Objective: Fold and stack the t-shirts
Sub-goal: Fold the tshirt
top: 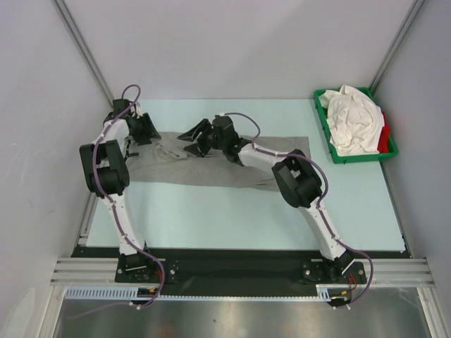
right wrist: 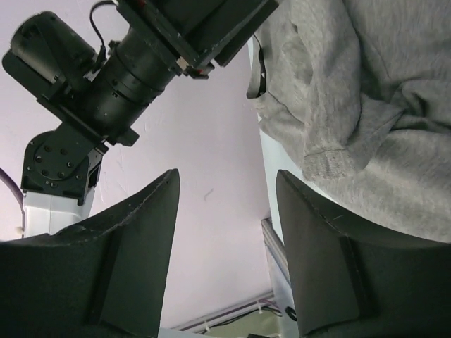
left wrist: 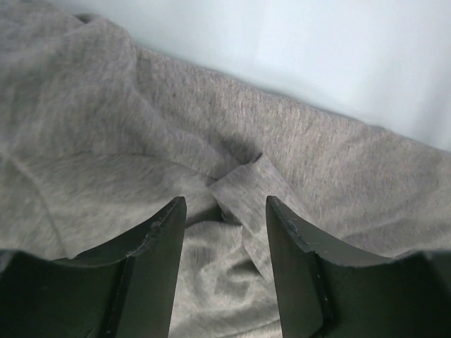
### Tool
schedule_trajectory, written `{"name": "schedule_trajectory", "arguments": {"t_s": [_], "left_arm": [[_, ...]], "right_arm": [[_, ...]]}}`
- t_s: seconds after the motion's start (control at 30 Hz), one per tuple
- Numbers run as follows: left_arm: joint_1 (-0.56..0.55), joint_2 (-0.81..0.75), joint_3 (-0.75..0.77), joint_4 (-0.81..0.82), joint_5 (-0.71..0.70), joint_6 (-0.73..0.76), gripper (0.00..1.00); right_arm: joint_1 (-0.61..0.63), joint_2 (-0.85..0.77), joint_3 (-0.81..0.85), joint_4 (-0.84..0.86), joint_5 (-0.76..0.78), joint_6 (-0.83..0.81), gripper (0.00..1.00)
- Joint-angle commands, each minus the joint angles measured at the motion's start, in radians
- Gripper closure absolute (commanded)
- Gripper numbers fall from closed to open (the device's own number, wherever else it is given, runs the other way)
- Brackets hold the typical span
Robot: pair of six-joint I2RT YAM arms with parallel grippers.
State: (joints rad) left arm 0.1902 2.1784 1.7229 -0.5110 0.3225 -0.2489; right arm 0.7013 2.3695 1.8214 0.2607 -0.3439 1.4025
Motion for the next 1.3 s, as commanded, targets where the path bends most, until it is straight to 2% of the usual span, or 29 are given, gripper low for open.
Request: {"name": "schedule_trajectory", "arguments": {"t_s": [0.0, 0.37, 0.57, 0.63, 0.83, 0.9, 0.97, 1.13, 1.2, 1.23, 1.27], "left_arm": [[-0.003, 0.030, 0.066, 0.029, 0.064, 0.016, 0.45], [-0.012, 0.122, 0.101, 0.088, 0.125, -0.026, 0.45], [-0.018, 0.107, 0.093, 0.088, 0.115, -0.021, 0.60], [-0.020, 0.095, 0.093, 0.085, 0.115, -0.020, 0.62], [-0.018, 0.069, 0.081, 0.080, 0.139, -0.026, 0.78], [-0.020, 0.058, 0.072, 0.078, 0.138, -0.036, 0.85], [-0.018, 0.035, 0.058, 0.077, 0.132, -0.046, 0.88], [-0.020, 0.001, 0.058, 0.074, 0.119, -0.052, 0.87], [-0.017, 0.000, 0.070, 0.055, 0.102, -0.047, 0.74], [-0.017, 0.001, 0.073, 0.046, 0.102, -0.046, 0.74], [-0.017, 0.003, 0.075, 0.037, 0.104, -0.044, 0.69]], "right_arm": [[0.013, 0.045, 0.067, -0.009, 0.068, 0.101, 0.38], [0.046, 0.094, 0.072, -0.058, 0.059, 0.102, 0.39], [0.058, 0.112, 0.085, -0.069, 0.048, 0.135, 0.37], [0.063, 0.093, 0.058, -0.060, 0.062, 0.115, 0.36], [0.035, 0.030, 0.027, -0.133, 0.048, -0.017, 0.36], [0.035, 0.022, 0.021, -0.158, 0.028, -0.033, 0.36], [0.043, 0.022, 0.007, -0.141, 0.011, -0.025, 0.36], [0.050, 0.066, 0.032, -0.086, -0.014, 0.007, 0.37], [0.046, 0.082, 0.071, -0.098, -0.012, 0.003, 0.38], [0.046, 0.085, 0.079, -0.103, -0.015, 0.004, 0.39], [0.046, 0.086, 0.082, -0.104, -0.014, 0.009, 0.39]]}}
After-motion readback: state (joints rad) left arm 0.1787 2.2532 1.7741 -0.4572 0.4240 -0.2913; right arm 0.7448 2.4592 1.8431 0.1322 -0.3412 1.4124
